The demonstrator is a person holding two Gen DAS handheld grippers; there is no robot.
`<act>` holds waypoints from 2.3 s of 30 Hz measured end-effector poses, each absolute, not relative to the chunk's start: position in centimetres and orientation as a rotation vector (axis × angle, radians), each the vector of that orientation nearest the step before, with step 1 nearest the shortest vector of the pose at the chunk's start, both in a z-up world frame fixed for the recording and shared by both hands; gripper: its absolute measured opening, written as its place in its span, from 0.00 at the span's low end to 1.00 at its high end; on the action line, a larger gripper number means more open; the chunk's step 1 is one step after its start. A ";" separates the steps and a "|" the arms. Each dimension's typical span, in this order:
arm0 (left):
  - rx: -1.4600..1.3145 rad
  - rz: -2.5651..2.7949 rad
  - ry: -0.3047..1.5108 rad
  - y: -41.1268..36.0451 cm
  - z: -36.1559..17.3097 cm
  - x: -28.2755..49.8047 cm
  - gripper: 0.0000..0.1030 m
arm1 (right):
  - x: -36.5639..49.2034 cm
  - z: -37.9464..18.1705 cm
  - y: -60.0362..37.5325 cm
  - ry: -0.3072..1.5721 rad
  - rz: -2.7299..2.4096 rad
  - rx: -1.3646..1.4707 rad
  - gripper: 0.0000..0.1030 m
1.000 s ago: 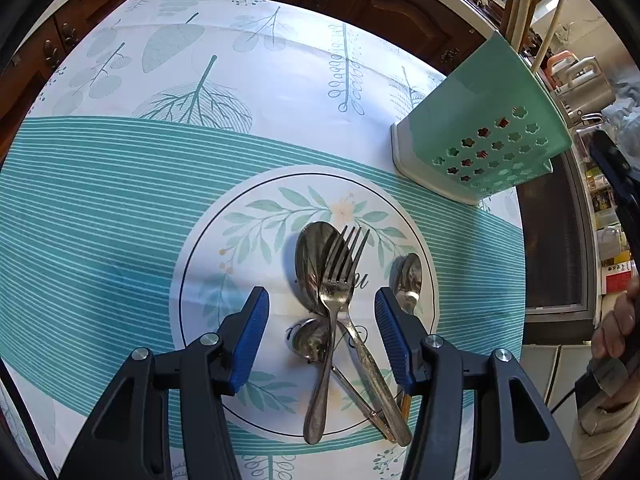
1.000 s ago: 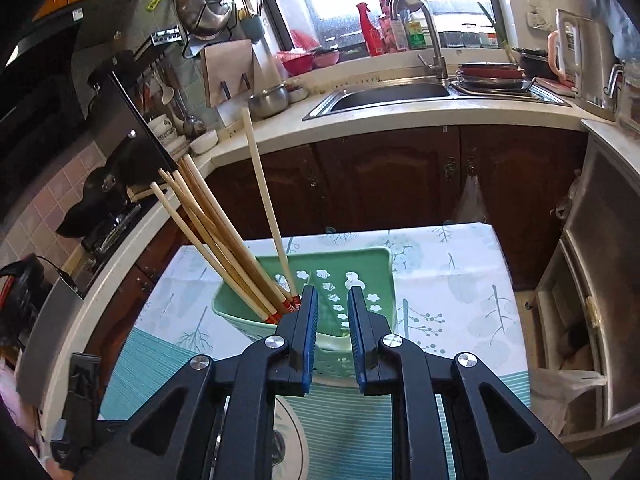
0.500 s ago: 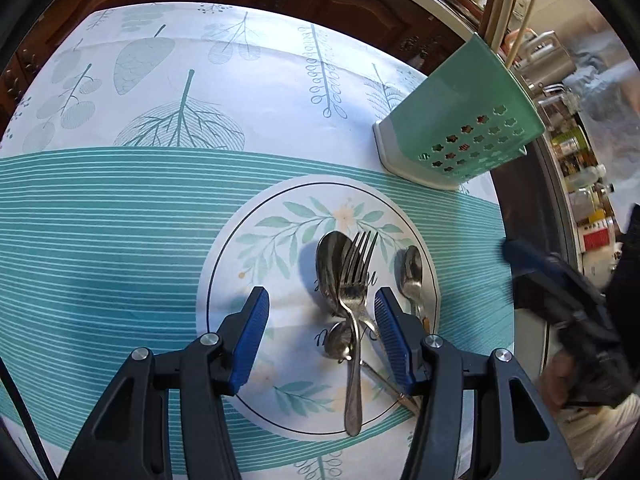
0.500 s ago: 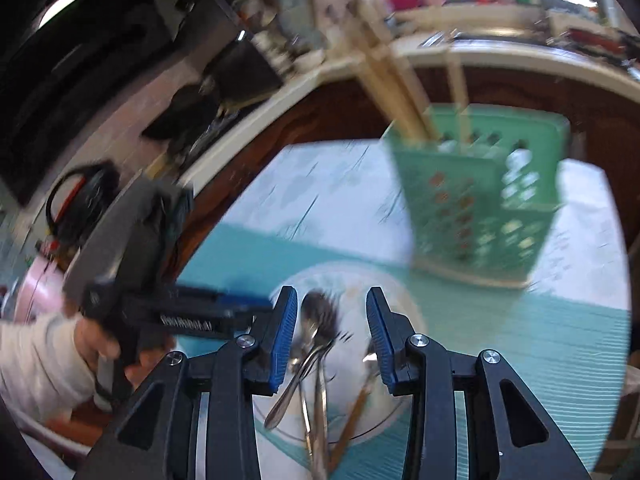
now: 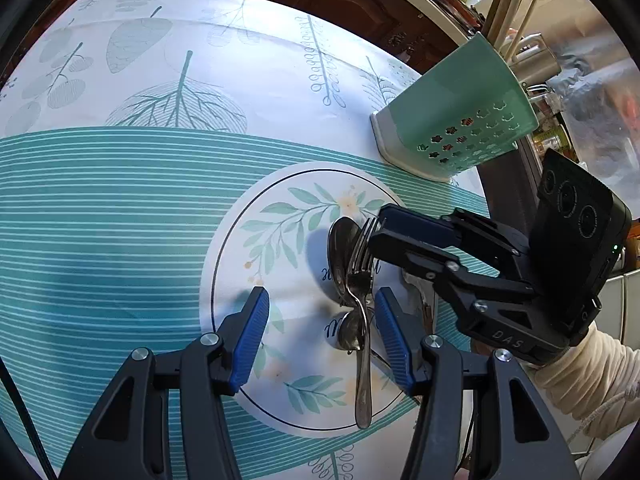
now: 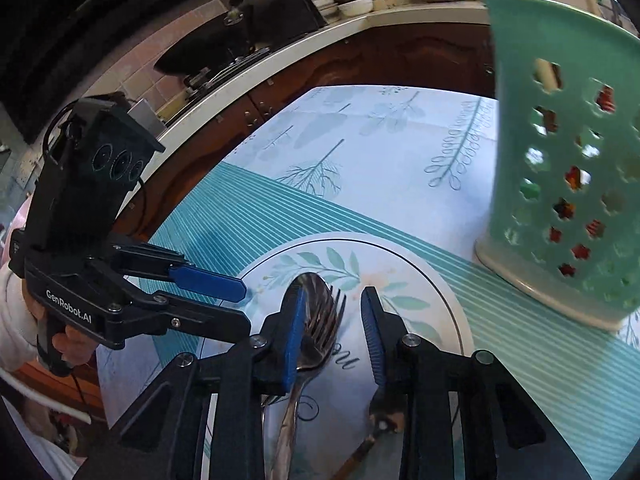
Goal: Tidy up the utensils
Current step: 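Close the left tool on a metal spoon while the right tool grasps a fork, then lift the metal spoon with the left tool while the right tool lifts the fork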
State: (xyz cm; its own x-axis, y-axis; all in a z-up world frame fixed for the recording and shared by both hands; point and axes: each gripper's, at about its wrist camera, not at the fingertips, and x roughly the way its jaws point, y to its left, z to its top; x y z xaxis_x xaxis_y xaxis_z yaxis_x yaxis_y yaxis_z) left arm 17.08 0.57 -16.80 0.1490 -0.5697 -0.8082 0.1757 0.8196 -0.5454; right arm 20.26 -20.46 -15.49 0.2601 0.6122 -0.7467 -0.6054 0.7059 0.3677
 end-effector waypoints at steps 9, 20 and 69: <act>-0.335 -0.600 1.317 -0.4 -16.6 17.6 0.52 | 21.6 -16.0 -20.0 1.003 0.868 0.001 0.04; -0.314 -0.691 1.293 -1.0 -17.2 19.6 0.50 | 21.3 -14.3 -24.2 0.951 0.814 0.106 0.03; -0.104 -0.882 1.217 -3.2 -18.4 20.5 0.06 | 21.3 -18.4 -23.4 1.052 0.828 0.214 0.29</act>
